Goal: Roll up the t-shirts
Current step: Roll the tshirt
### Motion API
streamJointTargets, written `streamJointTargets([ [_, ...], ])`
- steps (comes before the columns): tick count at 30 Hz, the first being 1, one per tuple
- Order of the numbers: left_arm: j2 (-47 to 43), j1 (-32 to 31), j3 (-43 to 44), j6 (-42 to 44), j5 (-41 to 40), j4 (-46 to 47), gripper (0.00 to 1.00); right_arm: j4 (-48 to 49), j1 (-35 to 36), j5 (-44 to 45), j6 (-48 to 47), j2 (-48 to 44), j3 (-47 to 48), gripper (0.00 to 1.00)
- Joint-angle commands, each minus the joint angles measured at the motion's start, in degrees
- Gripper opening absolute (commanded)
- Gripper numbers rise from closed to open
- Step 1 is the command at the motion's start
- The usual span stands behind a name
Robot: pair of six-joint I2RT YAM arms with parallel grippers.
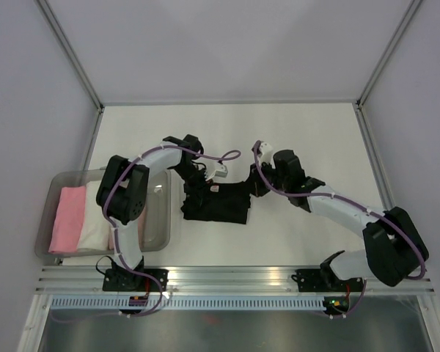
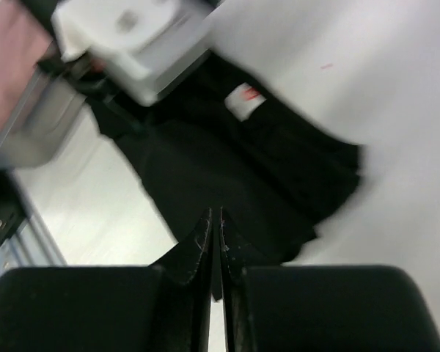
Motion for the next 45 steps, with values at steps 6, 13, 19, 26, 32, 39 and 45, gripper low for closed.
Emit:
streamJointTargets([
  [6,1.13,0.36,5.56,4.12,-0.86,-4.72,0.45,16.37,6.81,-4.29,8.1,8.79,-4.22,0.08],
  [13,1.66,2.21,8.45,8.34,-5.15,-8.59,0.49,20.06,5.14,-5.16,11.43,15.55,-4.22,0.07],
  [19,2.97,4.67,9.87,11.94,-10.5,-7.9,0.48,21.12,2.76,-5.25,11.88,18.29,-4.92,0.06],
  [26,4.38,5.11,10.74,8.96,-11.5,-3.77,0.49,20.68,2.33,-5.77,11.62,19.17,-4.39,0.06],
  [32,4.21,6.95,13.56,5.88,-11.66,0.97,0.49,19.98,1.45,-5.95,10.83,18.91,-4.39,0.06],
  [39,-7.46,5.55,11.64,11.67,-7.8,2.73,0.51,17.6,1.27,-5.86,10.12,18.29,-2.63,0.06],
  [45,-22.94,-1.39,-9.44,25.55,-13.85,13.51,0.62,18.13,1.09,-5.16,10.65,18.11,-3.25,0.06],
])
